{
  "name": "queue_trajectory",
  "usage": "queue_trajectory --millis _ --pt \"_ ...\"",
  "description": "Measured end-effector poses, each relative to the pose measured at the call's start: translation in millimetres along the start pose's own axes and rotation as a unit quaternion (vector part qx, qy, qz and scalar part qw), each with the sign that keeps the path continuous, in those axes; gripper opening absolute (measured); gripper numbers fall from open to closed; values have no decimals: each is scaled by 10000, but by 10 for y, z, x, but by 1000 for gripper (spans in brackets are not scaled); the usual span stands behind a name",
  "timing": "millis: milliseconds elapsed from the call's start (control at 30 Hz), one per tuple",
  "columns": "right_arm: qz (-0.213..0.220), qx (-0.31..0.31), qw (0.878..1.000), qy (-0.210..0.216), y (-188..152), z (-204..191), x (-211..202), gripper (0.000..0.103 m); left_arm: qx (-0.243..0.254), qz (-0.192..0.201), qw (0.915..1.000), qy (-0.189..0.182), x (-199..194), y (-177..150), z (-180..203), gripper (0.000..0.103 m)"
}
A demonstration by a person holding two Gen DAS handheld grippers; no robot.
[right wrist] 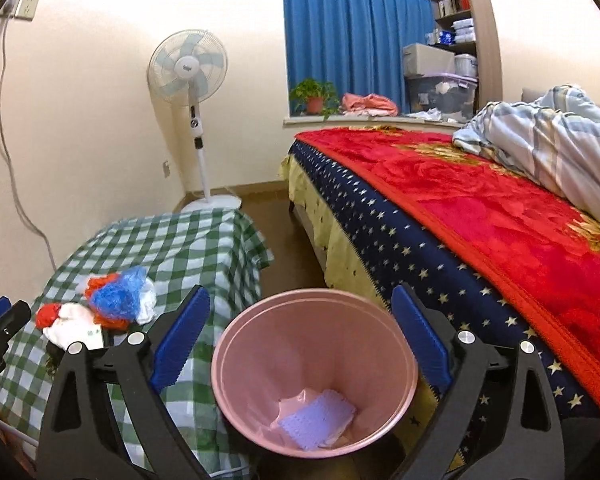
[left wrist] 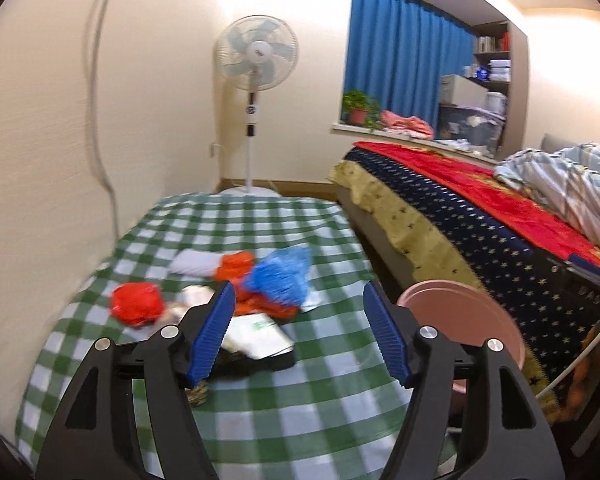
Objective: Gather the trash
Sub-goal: 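Return both open tools to the trash on the bed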
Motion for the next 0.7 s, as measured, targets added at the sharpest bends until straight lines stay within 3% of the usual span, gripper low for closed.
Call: queue_trajectory --millis 233,300,367,500,600,700 --pt "-322 -172 9986 392 -88 -303 -12 89 -328 -177 9991 216 29 -168 -328 65" --pt "-395 -239 9976 518 -131 -385 3 79 -484 -255 9982 256 78 -214 -402 60" --pt "-466 -293 9963 655 -178 -456 29 71 -558 -329 9974 303 121 -270 -441 46" --pt "-547 -311 9944 845 -235 -534 88 47 -721 -421 9959 348 228 -347 -515 39" --pt "-580 -353 9932 945 -275 -608 129 39 -744 -506 9953 344 323 -416 -512 38" --pt "-604 -376 9919 1056 -292 -696 192 39 -749 -581 9949 343 407 -468 -514 36"
Point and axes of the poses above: each gripper's, at about its wrist camera, not at the fingertips, and x roughly the way its jaws point, z to its right, y to its top, the point moved 9 cm from there along x, roughly the way its jaws point, and after that the axes turned 1 degree about z, right-handed, at the moved point
